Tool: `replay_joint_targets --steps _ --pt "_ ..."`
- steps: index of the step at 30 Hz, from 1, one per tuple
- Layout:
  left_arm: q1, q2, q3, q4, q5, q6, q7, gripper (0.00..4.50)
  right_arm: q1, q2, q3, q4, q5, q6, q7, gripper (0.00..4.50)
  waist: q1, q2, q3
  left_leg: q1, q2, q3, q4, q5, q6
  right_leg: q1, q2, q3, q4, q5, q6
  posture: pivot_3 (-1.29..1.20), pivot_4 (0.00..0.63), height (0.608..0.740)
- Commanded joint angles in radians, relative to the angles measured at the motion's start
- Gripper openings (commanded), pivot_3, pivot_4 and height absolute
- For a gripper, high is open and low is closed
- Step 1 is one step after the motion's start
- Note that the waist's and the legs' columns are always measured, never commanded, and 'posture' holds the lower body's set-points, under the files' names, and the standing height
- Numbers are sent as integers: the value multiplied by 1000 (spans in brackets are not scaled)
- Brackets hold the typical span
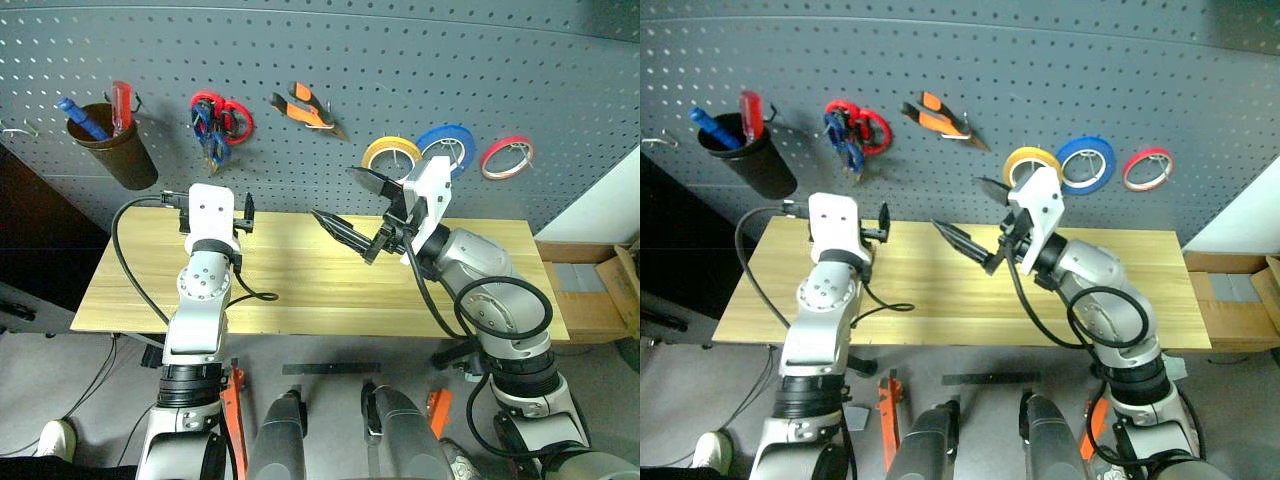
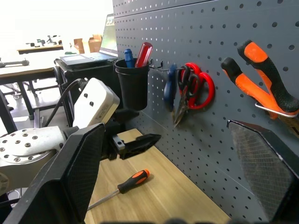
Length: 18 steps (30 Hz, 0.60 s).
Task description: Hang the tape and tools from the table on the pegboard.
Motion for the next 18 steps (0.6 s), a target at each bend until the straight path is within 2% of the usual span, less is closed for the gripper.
replay_joint_targets --steps 1,8,11,15,18 --pt "-2 6 11 -30 -3 -8 7 4485 1 -7 0 -57 3 -16 5 4500 0 0 0 0 0 0 0 0 0 0 0 0 0 0 0 -59 237 740" --pt "186 -58 5 -233 -13 123 13 4485 23 -46 23 -113 45 72 29 4500 -4 0 0 0 2 1 0 0 0 0 -1 1 0 1 -2 -63 260 740" --pt "258 -68 18 -296 -3 173 18 4485 39 -63 59 -132 49 112 42 4500 -3 1 0 0 2 0 0 0 0 0 0 1 0 -1 1 -54 293 740" --pt "307 -31 92 -262 -30 218 -3 4485 45 -98 175 -127 -11 124 68 4500 -4 2 1 3 2 0 0 1 1 1 1 1 1 -1 0 -48 327 740" --pt "294 30 151 -187 -50 250 -30 4485 21 -73 214 -98 -43 126 47 4500 -4 3 4 4 2 1 -1 1 2 1 1 0 1 -3 -5 -46 350 740"
